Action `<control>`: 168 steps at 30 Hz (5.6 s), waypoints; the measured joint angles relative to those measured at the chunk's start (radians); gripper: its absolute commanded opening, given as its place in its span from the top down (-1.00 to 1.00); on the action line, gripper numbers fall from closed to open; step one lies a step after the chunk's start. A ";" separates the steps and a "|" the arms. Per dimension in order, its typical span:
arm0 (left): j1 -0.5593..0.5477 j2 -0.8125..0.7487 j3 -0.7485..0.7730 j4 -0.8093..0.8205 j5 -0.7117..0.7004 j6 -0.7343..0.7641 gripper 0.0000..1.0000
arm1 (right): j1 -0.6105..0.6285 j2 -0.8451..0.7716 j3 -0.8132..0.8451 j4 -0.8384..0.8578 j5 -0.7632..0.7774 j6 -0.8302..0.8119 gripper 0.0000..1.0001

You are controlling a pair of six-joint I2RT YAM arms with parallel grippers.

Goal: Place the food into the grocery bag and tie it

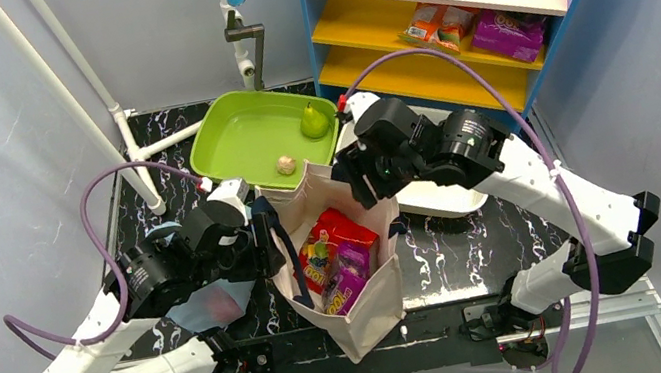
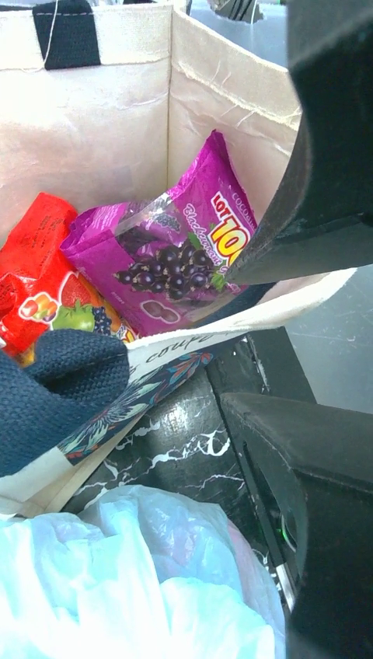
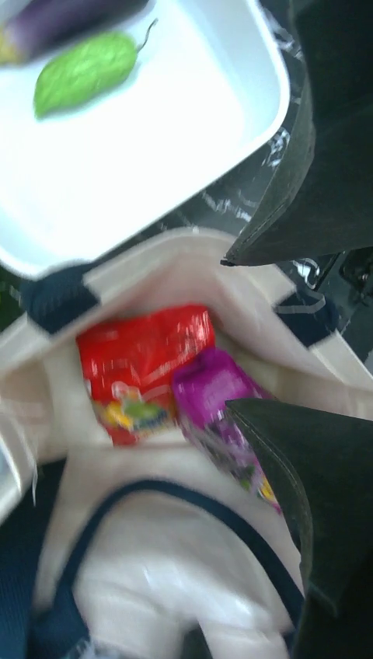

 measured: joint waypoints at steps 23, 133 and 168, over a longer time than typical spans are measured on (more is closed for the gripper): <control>0.000 -0.011 -0.085 0.011 0.129 -0.067 0.90 | -0.226 -0.106 -0.431 0.226 -0.177 -0.003 0.48; 0.489 0.158 -0.146 0.011 -0.048 0.521 1.00 | -0.165 -0.282 -0.566 0.352 -0.375 0.209 0.97; 0.491 0.196 0.818 -0.327 0.122 0.383 1.00 | -0.160 -0.220 -0.477 0.275 -0.289 0.361 0.97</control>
